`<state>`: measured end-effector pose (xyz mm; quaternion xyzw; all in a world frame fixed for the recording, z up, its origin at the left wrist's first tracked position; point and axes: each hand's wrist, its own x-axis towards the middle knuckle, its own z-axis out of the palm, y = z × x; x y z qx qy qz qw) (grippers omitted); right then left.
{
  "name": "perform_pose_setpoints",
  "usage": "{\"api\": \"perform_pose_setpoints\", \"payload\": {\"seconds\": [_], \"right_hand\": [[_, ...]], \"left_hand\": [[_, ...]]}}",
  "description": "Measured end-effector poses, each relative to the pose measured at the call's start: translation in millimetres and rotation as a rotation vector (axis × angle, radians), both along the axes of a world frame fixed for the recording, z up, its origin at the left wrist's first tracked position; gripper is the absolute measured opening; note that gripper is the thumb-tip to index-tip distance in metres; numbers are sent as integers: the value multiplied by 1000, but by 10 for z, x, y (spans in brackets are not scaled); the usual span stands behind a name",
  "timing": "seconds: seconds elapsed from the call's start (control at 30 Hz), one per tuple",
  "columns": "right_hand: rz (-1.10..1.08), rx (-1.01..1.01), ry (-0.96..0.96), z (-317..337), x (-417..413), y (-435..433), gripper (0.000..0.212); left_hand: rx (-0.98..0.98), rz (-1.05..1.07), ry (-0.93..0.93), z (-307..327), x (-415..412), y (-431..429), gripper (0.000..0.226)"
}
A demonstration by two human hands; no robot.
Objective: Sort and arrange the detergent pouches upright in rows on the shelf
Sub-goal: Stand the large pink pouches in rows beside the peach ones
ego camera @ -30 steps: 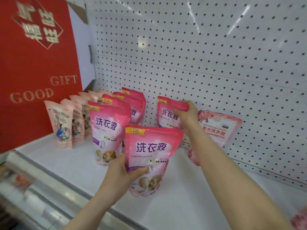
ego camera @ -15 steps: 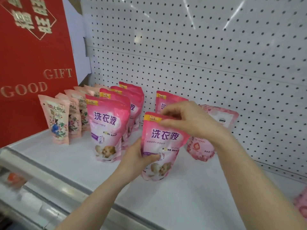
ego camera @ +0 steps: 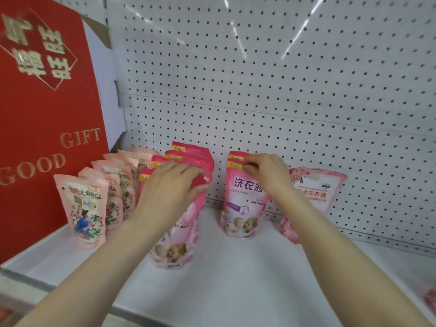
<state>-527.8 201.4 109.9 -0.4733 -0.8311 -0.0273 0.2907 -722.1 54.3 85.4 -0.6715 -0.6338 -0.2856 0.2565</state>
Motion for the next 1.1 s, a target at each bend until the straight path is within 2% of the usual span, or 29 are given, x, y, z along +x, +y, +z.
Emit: {"api": "perform_pose_setpoints", "payload": {"seconds": [0.13,0.27,0.33,0.43,0.53,0.7,0.83,0.93,1.1], "right_hand": [[-121,-69,-185,28,45,-3,38],[-111,-109,-204,43,65,-45,53],[-118,-95,-186,35,56,-44,50],[-165,-72,-201,2,56,-62,33],[-161,-64,-198,-16,93,-140,28],[-181,60,0,-162,316,-393,42],[-254,148,155,-504,789,-801,41],[-352,132,196,-875,1242,-1193,35],[-591,66,302,-1410,2153,-1812,32]], "left_hand": [[-3,-86,-15,-14,-50,16,32],[28,-132,-26,-35,-90,52,36],[28,-143,-31,-38,-105,56,39],[36,-149,-41,-47,-116,58,40],[16,-140,-42,-52,-96,43,37],[124,-151,-40,-87,-11,4,28],[267,-297,-37,-175,390,54,20],[198,-434,-101,-325,863,123,18],[-77,-646,-155,-670,1793,127,18]]}}
